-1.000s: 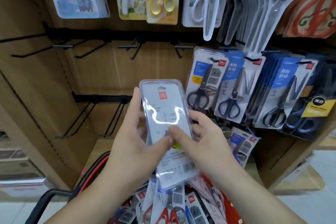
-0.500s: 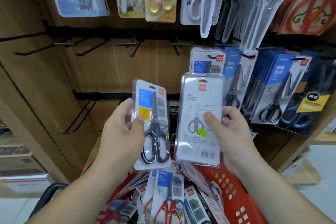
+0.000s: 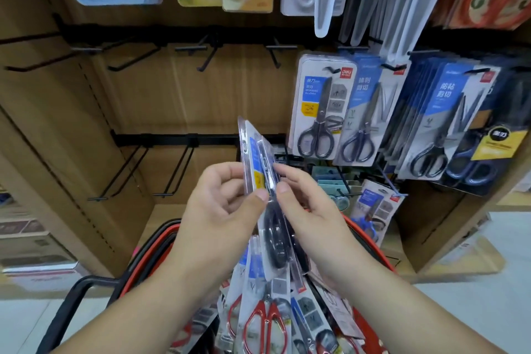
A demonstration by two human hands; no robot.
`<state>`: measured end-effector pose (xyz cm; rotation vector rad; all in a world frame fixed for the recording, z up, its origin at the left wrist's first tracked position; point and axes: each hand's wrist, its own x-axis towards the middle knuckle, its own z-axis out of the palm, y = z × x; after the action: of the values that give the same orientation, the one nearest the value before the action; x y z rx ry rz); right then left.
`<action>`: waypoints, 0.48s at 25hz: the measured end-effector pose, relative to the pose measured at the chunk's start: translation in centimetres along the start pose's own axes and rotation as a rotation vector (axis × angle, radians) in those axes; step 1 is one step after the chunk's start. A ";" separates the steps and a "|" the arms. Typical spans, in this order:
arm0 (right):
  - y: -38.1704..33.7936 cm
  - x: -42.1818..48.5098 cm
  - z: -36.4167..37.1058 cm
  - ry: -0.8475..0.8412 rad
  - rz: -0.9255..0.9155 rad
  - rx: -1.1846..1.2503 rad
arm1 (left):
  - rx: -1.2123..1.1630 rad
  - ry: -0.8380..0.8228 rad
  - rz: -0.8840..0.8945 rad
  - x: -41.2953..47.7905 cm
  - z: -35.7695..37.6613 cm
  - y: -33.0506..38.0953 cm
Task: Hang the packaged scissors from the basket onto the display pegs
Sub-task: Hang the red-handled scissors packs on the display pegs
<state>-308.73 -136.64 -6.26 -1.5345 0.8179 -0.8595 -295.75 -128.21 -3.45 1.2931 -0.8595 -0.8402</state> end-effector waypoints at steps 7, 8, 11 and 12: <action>0.2 0.1 -0.8 -0.013 -0.098 0.185 | -0.178 -0.075 -0.078 0.3 0.3 -0.1; 0.1 0.1 -1.0 0.011 -0.125 0.172 | -0.175 -0.085 -0.081 0.5 0.3 -0.1; 0.4 0.7 -1.6 0.157 -0.205 0.060 | -0.143 -0.107 -0.078 0.8 -0.2 0.1; 0.6 1.0 -2.0 0.209 -0.230 0.032 | -0.107 -0.081 -0.067 0.9 -0.3 0.2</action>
<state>-310.01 -138.53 -6.59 -1.5480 0.7814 -1.2125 -295.11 -128.84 -3.26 1.2067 -0.8273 -0.9838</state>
